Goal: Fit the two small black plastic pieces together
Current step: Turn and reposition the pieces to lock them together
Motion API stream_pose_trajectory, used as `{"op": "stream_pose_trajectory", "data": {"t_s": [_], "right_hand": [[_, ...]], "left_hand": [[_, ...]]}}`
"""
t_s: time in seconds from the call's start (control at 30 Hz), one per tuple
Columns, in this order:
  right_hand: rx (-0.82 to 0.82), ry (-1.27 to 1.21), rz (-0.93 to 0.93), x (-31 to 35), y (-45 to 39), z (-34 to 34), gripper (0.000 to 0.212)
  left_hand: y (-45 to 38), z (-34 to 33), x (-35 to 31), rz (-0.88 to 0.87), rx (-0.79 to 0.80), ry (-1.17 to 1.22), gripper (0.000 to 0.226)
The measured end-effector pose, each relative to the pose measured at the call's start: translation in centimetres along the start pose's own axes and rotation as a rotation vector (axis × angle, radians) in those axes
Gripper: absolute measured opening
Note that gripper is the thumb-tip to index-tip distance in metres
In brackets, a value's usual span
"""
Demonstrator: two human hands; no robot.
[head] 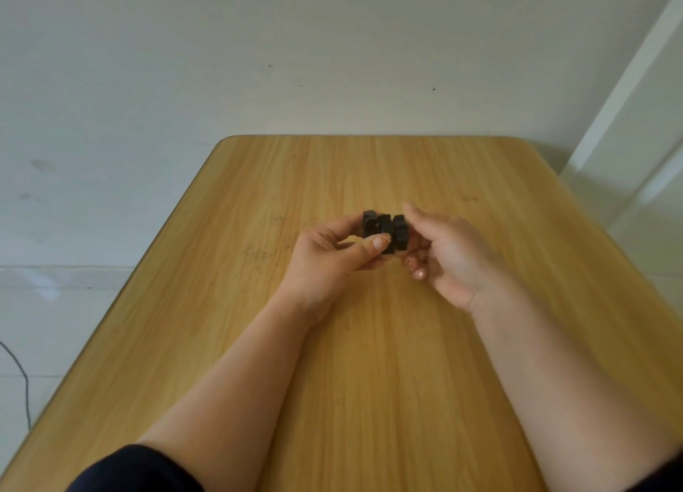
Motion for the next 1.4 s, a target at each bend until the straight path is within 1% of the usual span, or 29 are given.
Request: {"op": "stream_pose_trajectory", "data": {"t_s": [0.07, 0.13, 0.23, 0.3, 0.37, 0.43, 0.57, 0.67, 0.77, 0.97, 1.23, 1.4], "right_hand": [[0.071, -0.056, 0.051, 0.2, 0.1, -0.1, 0.042], [0.128, 0.029, 0.151, 0.7, 0.3, -0.3, 0.045], [0.133, 0.22, 0.317, 1.3, 0.6, -0.7, 0.028], [0.138, 0.243, 0.371, 1.5, 0.6, -0.9, 0.025], [0.151, 0.222, 0.385, 1.6, 0.6, -0.8, 0.024], [0.154, 0.225, 0.4, 1.8, 0.6, -0.7, 0.025], [0.147, 0.235, 0.448, 1.9, 0.5, -0.7, 0.026], [0.142, 0.225, 0.47, 1.8, 0.5, -0.8, 0.024], [0.128, 0.274, 0.49, 1.7, 0.4, -0.9, 0.023], [0.129, 0.302, 0.542, 1.6, 0.6, -1.3, 0.025], [0.161, 0.381, 0.615, 2.1, 1.0, -1.8, 0.029], [0.2, 0.362, 0.61, 2.1, 1.1, -2.2, 0.031]], "left_hand": [[-0.2, 0.3, 0.2, 0.038, -0.039, 0.051, 0.036], [-0.3, 0.6, 0.4, 0.052, -0.063, 0.097, 0.041], [-0.2, 0.7, 0.5, 0.038, -0.048, 0.099, 0.042], [-0.2, 0.5, 0.5, 0.029, -0.012, 0.093, 0.045], [-0.2, 0.3, 0.4, 0.013, 0.057, 0.095, 0.045], [-0.3, 0.4, 0.3, 0.027, 0.083, 0.1, 0.044], [-0.2, 1.2, 0.2, 0.042, -0.034, 0.006, 0.039], [-0.1, 1.0, 0.3, 0.056, -0.068, -0.001, 0.036], [0.0, 0.9, 0.4, 0.08, -0.073, 0.029, 0.031], [0.0, 0.7, 0.7, 0.123, -0.067, 0.096, 0.028], [0.1, 0.2, 1.1, 0.221, -0.012, 0.215, 0.018], [0.1, 0.1, 1.1, 0.251, 0.037, 0.271, 0.019]]}}
Point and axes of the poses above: each hand's wrist, its own y-axis away from the middle knuckle, its own z-axis out of the back of the hand, x = y × z, the point moved 6 cm from there along -y, towards the middle knuckle, and after that the axes turned 14 degrees about -y, right-handed, at the moved point
